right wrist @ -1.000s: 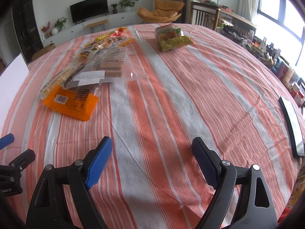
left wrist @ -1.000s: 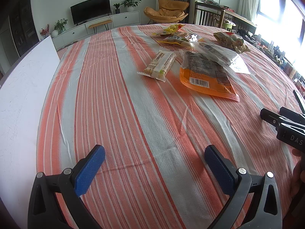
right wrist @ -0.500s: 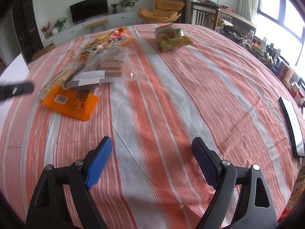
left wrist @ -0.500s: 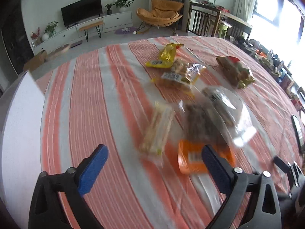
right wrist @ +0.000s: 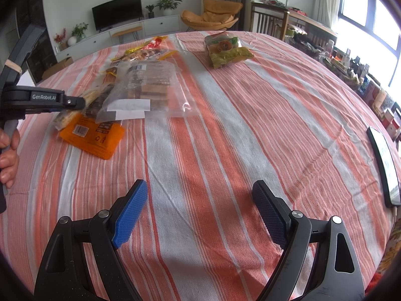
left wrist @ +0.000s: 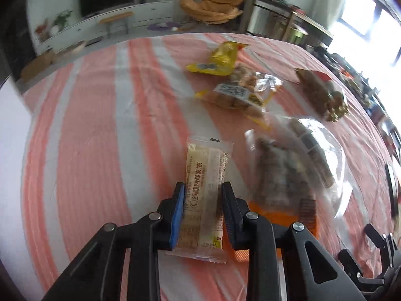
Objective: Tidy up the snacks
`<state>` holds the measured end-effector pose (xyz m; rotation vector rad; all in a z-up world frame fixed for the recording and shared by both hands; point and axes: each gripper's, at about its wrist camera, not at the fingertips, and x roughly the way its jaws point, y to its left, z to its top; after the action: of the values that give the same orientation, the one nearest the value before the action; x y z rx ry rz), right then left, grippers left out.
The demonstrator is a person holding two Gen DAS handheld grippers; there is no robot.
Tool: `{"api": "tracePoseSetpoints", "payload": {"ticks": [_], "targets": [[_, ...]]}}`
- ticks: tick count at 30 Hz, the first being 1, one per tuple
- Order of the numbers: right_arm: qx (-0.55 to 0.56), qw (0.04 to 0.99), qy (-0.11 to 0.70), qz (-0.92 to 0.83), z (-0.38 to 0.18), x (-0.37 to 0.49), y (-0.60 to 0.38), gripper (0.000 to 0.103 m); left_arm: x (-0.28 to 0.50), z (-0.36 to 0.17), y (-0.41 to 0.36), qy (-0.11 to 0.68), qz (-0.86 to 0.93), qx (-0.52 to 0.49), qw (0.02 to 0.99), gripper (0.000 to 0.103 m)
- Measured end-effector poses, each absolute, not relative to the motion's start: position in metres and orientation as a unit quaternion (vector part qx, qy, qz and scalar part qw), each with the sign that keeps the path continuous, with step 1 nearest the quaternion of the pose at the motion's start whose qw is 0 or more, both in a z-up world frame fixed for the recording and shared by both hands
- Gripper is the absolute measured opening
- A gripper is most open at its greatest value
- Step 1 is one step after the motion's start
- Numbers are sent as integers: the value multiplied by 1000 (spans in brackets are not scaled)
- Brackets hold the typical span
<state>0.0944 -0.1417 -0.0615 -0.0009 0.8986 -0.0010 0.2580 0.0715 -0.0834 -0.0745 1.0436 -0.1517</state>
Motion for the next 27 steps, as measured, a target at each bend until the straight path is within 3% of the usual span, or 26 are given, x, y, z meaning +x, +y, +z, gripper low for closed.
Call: {"api": "tracePoseSetpoints", "payload": {"ticks": [11,14,16,17,23,25,27], "targets": [[0,901,434,0,-61,95,-142,87,128,-86,104,474,3,-66,878,29],[0,901,434,0,-61,95,-141,87,121,-88,105,452,-13,-72,889,46],[0,901,434,0,-61,95,-141,87,119,-90,101,445,-23,-69,893,69],[0,901,434,0,-61,95,-141,87,120,-91,97,445,-18,-58,893,75],[0,901,434,0,-61,95,-142,87,123,-97,85,447,-9,-14,895,88],[0,901,434,0,-61,95,-142,87,128,-100,81,457,-2,-1,889,103],[0,901,434,0,-62,95,-142,87,131,-101,83,459,-1,-7,888,103]]}}
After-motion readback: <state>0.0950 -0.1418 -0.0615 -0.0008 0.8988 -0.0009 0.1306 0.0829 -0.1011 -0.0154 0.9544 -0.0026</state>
